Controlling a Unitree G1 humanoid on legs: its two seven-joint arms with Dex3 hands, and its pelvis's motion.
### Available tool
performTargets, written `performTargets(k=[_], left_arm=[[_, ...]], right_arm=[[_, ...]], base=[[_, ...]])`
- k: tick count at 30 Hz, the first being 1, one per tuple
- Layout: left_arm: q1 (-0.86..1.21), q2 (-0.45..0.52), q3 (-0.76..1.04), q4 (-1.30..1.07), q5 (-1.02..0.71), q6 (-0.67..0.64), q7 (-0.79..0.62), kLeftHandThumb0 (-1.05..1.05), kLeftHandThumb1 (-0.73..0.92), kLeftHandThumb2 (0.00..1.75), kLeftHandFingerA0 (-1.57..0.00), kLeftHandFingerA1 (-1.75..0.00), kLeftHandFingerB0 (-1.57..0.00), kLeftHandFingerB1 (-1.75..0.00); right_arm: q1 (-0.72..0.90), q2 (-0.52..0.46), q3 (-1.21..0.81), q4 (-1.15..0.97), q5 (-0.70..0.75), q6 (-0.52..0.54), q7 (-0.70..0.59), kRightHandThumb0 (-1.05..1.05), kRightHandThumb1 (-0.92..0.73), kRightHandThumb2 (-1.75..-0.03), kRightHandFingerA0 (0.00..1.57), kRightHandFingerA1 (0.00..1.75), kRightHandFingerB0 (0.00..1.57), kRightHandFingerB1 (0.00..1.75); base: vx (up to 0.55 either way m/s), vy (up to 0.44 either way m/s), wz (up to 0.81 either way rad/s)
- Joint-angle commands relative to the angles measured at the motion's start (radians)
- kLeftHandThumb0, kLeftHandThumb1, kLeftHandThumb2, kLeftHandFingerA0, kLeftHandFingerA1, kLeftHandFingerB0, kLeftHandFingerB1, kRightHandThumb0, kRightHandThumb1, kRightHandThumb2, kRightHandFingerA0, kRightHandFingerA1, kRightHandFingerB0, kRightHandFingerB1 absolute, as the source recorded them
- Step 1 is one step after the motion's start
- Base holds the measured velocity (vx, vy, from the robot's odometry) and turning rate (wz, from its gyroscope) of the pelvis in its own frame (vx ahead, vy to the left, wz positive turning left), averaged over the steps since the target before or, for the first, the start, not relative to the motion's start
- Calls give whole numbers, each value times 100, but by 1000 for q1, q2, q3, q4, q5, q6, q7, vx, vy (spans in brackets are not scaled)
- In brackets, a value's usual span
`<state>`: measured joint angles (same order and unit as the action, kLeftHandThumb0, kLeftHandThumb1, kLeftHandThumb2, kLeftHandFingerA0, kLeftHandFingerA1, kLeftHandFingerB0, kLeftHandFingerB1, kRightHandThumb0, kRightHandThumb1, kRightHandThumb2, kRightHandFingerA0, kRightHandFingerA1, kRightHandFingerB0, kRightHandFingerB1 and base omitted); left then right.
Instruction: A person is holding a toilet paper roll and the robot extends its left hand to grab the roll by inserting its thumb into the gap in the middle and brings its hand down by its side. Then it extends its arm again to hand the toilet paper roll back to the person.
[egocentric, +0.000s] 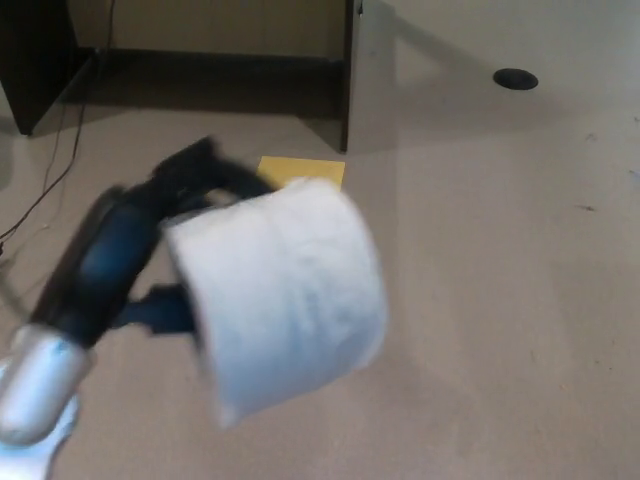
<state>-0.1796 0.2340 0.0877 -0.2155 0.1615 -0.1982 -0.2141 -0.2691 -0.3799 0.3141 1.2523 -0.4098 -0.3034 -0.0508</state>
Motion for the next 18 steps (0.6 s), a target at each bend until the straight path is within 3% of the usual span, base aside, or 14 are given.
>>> performTargets(k=[1,5,10,12,18], left_arm=[[205,-7,82,132,-90,-110,24,1,75,85,-87,-145,-73,-122],[312,-17,131,329,-91,-236,62,-1,76,86,-94,-146,-76,-120],[382,-5,167,620,-46,-330,135,1,81,77,-84,-154,-72,-125],[389,24,169,787,-22,-413,160,0,82,75,-81,-150,-72,-121],[388,83,133,1014,58,-480,261,-2,81,73,-83,-143,-76,-115]], right_arm=[[9,-15,8,3,-18,2,-1,-36,-68,-61,74,59,55,42],[-5,-6,5,8,-15,10,1,-36,-68,-61,72,57,54,42],[-12,-8,-4,12,-11,10,-1,-35,-66,-60,74,59,55,42],[-7,-9,1,12,-18,5,-4,-37,-67,-60,73,60,55,42],[-7,-3,9,11,-27,-4,-7,-35,-67,-60,76,62,55,43]], base=[[0,0,0],[0,0,0],[0,0,0],[0,0,0],[0,0,0]])
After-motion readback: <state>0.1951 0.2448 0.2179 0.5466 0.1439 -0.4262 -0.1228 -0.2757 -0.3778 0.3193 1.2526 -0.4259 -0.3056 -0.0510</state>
